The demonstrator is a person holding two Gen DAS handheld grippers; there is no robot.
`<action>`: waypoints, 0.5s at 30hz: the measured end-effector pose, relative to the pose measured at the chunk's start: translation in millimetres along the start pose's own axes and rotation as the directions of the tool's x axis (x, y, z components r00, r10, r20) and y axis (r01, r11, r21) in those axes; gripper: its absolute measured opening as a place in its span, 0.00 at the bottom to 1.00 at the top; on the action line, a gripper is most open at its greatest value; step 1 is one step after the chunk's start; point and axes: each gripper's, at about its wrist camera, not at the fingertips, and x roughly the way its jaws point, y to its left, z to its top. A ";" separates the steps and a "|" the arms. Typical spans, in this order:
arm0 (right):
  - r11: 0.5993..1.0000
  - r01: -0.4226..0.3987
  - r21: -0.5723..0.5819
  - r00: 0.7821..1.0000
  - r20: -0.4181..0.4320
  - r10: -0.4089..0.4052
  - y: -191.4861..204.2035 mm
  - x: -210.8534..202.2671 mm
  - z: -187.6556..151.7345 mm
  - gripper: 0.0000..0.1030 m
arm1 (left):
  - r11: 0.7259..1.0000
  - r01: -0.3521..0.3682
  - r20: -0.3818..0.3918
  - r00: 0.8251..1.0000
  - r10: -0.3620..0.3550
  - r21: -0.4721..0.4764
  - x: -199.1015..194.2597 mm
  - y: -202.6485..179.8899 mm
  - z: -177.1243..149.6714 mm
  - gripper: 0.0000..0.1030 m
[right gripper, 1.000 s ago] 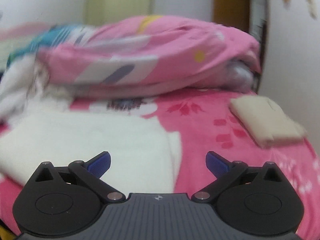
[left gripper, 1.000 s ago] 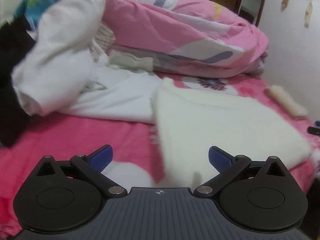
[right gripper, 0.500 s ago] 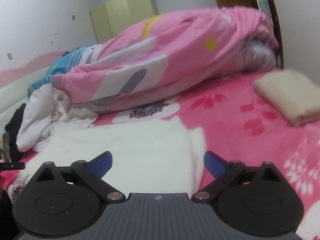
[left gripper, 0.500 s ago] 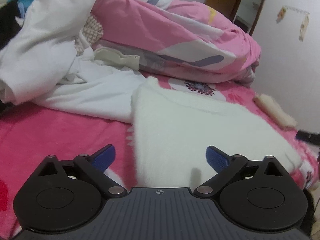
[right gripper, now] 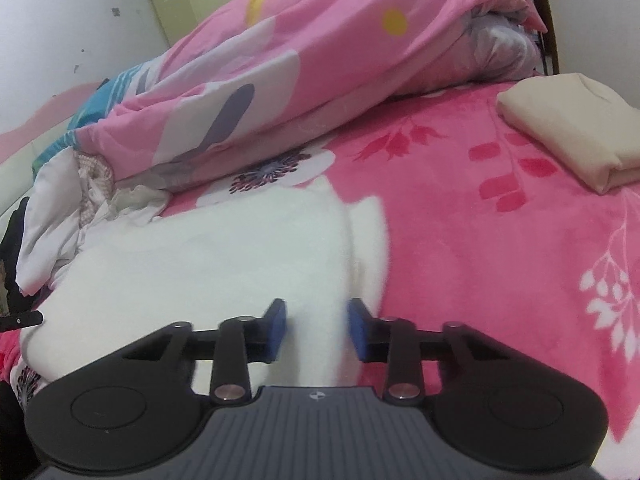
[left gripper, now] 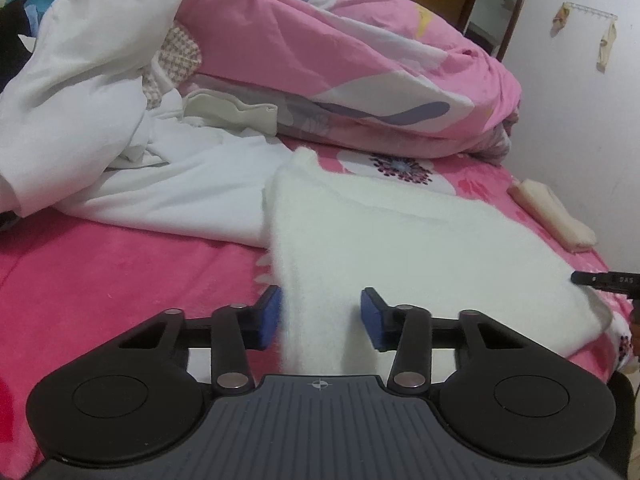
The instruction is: Fold clothes
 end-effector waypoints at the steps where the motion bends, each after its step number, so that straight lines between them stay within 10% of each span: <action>1: 1.000 -0.006 0.006 1.000 0.006 0.006 -1.4 -2.3 -0.4 0.23 | 1.000 0.002 -0.003 1.000 -0.002 -0.003 0.4 1.0 -0.2 0.39; 7: 0.998 -0.022 0.052 1.000 -0.004 0.022 -10.5 -3.5 -1.8 0.20 | 0.996 0.046 -0.059 0.997 -0.051 -0.080 7.2 12.1 -1.9 0.43; 15: 0.998 -0.049 0.039 0.998 0.030 0.048 -6.7 -14.3 -4.2 0.10 | 0.999 0.044 0.015 0.999 -0.044 -0.032 -6.7 4.2 -2.5 0.12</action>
